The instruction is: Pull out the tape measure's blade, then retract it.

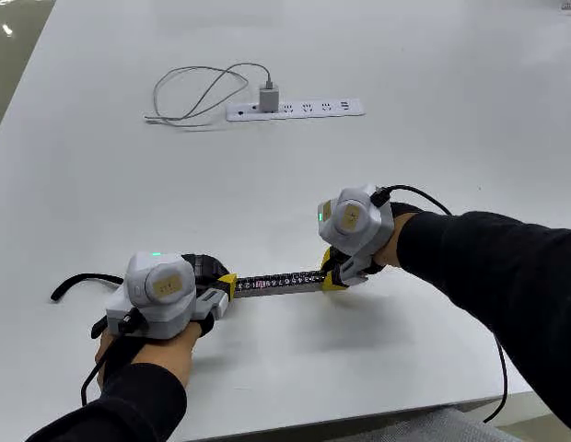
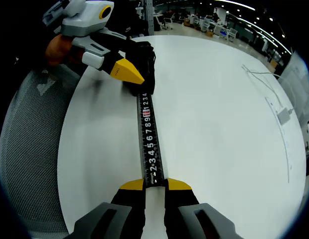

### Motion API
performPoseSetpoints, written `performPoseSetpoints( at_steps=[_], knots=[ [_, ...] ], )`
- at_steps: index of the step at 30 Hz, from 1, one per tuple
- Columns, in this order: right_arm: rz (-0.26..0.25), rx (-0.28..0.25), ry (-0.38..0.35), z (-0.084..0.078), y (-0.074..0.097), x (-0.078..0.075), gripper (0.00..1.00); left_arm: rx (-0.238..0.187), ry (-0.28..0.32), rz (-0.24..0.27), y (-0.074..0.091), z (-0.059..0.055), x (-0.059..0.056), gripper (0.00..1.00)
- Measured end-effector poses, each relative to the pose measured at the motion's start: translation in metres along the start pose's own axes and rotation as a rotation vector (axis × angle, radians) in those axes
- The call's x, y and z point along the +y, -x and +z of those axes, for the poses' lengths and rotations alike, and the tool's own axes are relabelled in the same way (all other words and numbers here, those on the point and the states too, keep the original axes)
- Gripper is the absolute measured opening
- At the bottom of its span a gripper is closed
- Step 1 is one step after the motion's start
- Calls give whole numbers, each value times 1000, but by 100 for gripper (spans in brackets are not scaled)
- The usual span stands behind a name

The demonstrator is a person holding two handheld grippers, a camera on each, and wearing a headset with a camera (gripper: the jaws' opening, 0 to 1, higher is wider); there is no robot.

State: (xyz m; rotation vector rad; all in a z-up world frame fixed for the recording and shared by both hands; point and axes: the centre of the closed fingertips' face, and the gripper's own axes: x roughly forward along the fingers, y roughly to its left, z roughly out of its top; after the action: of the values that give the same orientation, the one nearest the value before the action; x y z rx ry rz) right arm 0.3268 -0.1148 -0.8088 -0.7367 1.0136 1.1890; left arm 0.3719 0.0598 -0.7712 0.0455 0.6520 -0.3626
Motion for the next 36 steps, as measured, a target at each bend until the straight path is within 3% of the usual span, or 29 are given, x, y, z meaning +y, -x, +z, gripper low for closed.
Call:
performPoseSetpoints(
  at_steps=[11,36],
  knots=[
    [2,16,6,6,-2,2,10,-1,5,0,0,0,0,58],
    [17,-25,-14,21,-7,3,10,-6,10,-18,1,0,0,58]
  ],
)
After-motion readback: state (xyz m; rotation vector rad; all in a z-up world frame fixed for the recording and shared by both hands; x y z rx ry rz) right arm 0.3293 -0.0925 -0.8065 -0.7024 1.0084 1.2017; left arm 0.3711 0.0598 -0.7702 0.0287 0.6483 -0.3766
